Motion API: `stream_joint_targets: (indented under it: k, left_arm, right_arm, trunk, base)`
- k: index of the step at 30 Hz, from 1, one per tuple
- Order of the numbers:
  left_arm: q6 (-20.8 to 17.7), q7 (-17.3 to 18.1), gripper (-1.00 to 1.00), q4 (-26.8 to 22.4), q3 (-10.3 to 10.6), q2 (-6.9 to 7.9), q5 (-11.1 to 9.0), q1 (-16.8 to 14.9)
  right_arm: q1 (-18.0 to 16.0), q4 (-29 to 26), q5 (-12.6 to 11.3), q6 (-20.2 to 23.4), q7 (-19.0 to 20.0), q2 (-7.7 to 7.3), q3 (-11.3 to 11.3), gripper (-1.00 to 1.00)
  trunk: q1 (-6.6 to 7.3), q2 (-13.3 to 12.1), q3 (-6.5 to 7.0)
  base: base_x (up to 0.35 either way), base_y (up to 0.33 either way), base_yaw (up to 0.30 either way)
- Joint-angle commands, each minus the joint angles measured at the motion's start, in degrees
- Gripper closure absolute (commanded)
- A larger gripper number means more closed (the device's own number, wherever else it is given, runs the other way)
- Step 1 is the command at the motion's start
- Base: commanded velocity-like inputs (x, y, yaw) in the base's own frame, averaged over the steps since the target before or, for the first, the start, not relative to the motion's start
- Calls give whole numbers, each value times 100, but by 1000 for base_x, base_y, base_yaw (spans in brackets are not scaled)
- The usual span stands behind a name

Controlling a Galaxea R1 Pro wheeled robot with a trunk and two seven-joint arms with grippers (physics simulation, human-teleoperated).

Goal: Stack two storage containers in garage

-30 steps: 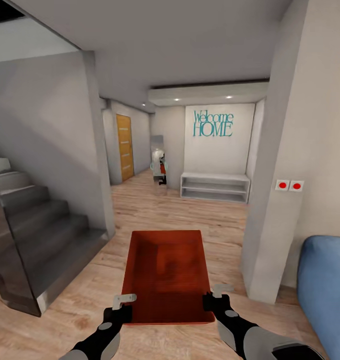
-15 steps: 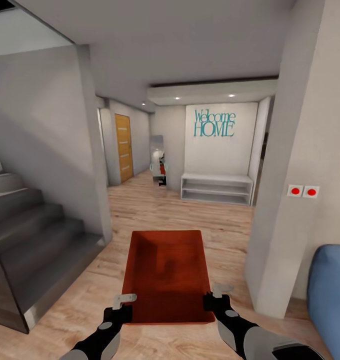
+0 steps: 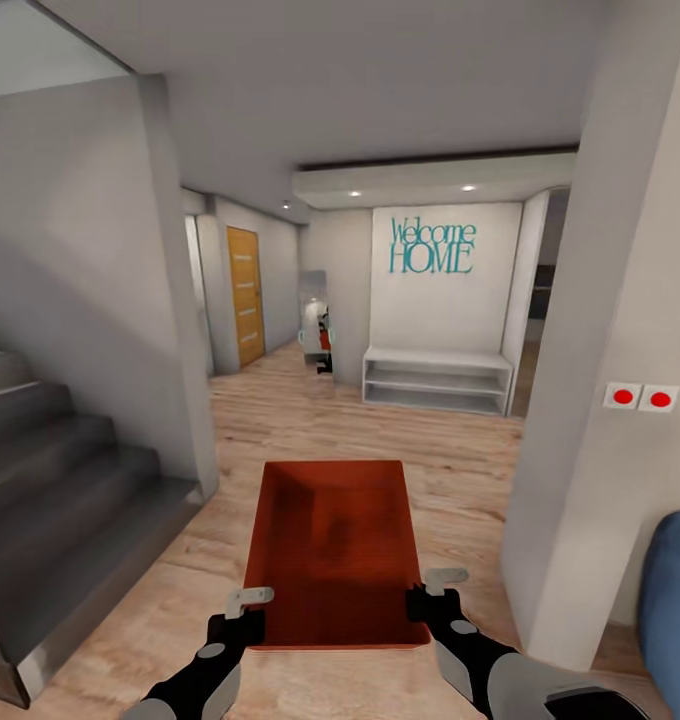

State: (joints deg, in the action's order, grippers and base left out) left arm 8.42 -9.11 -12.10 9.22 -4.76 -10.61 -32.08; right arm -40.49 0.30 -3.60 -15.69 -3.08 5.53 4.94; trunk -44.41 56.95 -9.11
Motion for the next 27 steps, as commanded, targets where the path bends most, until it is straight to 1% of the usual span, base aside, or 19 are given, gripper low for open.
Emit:
stream_joint_targets:
  k: [1,27]
  left_arm:
    - [151,-44,100,-20,10,2,7,-9]
    - [150,-47,100,-20,10,2,-1,-9]
  right_arm:
    - [-3,23,-62,-17,-8,1,-19,100]
    - [-3,23,-62,-22,-10,19,-19,100]
  trunk:
    - [-4,6,-8]
    - [-4,6,-8]
  base:
    - [319,0,0]
    - [319,0,0]
